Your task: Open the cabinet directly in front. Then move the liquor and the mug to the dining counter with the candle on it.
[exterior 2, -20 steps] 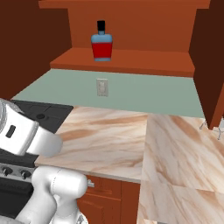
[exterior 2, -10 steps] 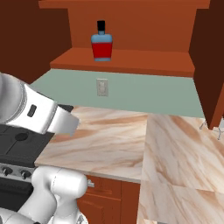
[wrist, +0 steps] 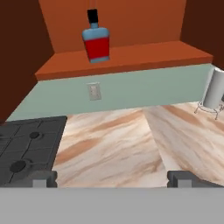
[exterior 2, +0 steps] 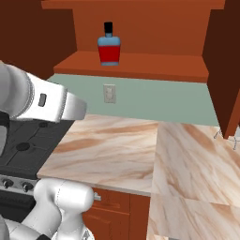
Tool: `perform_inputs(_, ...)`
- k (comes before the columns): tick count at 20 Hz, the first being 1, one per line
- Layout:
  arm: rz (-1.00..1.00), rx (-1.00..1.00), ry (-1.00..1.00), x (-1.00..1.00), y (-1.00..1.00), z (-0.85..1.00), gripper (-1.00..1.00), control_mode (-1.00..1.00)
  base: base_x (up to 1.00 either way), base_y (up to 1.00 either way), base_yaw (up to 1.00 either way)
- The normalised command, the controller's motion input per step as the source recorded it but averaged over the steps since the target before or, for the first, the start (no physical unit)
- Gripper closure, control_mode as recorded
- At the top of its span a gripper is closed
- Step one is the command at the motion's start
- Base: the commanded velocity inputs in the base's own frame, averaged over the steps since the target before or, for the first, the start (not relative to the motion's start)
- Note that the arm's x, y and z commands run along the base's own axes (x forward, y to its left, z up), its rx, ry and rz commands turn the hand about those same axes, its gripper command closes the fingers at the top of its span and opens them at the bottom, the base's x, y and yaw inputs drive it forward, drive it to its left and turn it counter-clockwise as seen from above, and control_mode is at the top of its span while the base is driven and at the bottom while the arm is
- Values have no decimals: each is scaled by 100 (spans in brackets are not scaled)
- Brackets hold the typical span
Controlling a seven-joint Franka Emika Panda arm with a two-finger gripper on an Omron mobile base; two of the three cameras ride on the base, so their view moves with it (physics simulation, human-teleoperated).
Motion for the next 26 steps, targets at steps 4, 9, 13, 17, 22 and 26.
perform_inputs(4,18,-6,-7,24,14,24,-100,-100,0,0,0)
perform_inputs(9,15,-3,-11,29,14,22,-100,-100,0,0,0)
perform_inputs(13,6,0,-3,34,8,28,-100,-100,0,0,0)
perform_inputs(17,0,0,0,37,6,19,-100,-100,0,0,0)
perform_inputs(22,0,0,0,35,6,4,-100,-100,0,0,0)
perform_inputs(26,0,0,0,26,1,0,-100,-100,0,0,0)
